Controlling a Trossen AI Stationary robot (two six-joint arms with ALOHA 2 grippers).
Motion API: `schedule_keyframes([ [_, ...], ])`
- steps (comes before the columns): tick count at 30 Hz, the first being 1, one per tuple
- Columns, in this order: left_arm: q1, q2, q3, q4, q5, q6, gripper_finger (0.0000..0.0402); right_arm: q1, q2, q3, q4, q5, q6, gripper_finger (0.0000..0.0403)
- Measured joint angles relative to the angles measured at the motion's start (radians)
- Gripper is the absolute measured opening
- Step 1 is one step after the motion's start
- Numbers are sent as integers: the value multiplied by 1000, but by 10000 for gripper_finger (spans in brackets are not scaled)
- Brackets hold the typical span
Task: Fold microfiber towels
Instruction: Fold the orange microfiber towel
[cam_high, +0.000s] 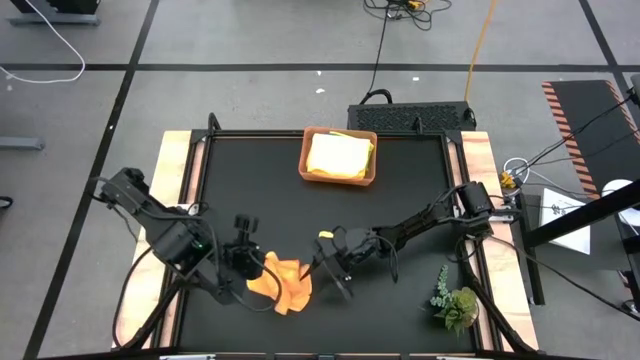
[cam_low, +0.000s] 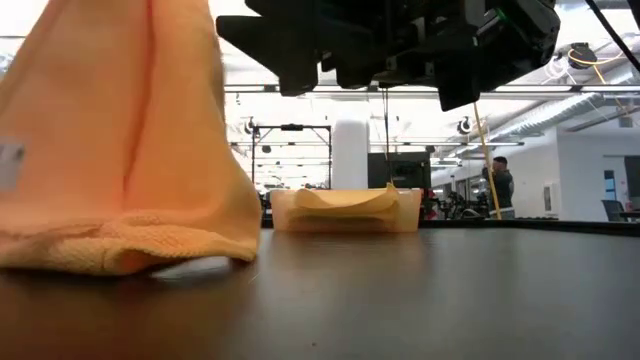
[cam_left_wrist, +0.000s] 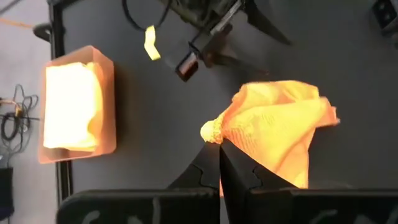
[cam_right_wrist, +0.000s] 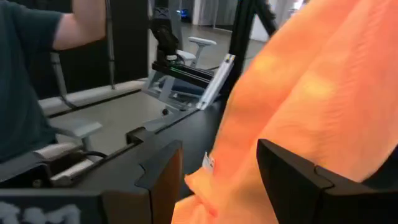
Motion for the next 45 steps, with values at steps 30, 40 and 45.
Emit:
schedule_keyframes([
  [30,10,0,-71,115,-31,63,4,-6,0,0,-175,-30,89,201],
  [40,10,-3,-71,107,-55,71,3,0,0,0,-286,-28,103,201],
  [45,10,-6,-71,107,-62,71,7,0,0,0,-295,-25,100,201],
])
